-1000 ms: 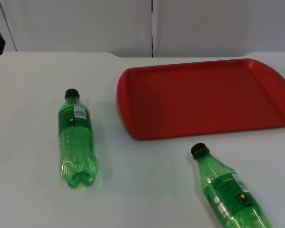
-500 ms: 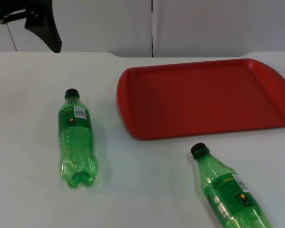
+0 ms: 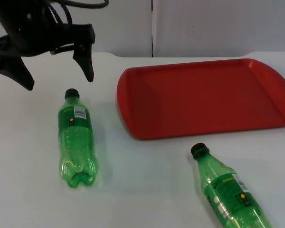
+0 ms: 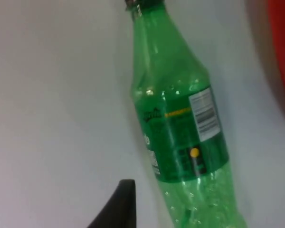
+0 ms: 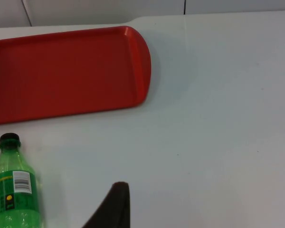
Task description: Place the bottle upright on the tray.
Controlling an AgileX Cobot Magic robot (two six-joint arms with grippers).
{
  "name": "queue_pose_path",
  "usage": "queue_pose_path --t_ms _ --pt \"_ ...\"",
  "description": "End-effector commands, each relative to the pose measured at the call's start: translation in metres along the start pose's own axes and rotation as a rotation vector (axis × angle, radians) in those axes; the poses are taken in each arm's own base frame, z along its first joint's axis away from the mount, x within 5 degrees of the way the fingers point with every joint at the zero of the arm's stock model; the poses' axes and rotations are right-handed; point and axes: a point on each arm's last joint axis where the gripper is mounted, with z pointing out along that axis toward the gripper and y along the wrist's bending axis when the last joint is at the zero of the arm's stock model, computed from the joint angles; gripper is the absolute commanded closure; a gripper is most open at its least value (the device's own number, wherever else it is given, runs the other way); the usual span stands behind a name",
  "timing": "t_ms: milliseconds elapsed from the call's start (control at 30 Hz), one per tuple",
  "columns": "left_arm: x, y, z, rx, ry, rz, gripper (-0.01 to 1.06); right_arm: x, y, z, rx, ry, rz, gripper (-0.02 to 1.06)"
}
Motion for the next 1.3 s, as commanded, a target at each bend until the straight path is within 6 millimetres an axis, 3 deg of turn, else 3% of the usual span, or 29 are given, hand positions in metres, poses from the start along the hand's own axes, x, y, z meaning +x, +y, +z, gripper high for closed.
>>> queue_pose_path --t_ms 0,133,667,1000,1267 --pt "-0.002 0.000 0.010 -0.023 0.030 -0.011 0.00 0.001 0.000 0.001 0.004 0.002 0.002 0.00" --pt "-0.001 0.006 0.034 -0.075 0.082 -0.047 0.00 0.001 0.000 0.001 0.004 0.002 0.002 0.00" --pt "-0.011 0.006 0.069 -0.040 0.003 -0.107 0.00 0.001 0.000 0.001 0.004 0.002 0.006 0.00" --pt "-0.010 0.010 0.108 -0.053 0.054 -0.082 0.00 0.001 0.000 0.001 0.004 0.002 0.006 0.00" --pt "-0.014 0.011 0.127 -0.058 0.074 -0.074 0.00 0.001 0.000 0.001 0.004 0.002 0.006 0.00"
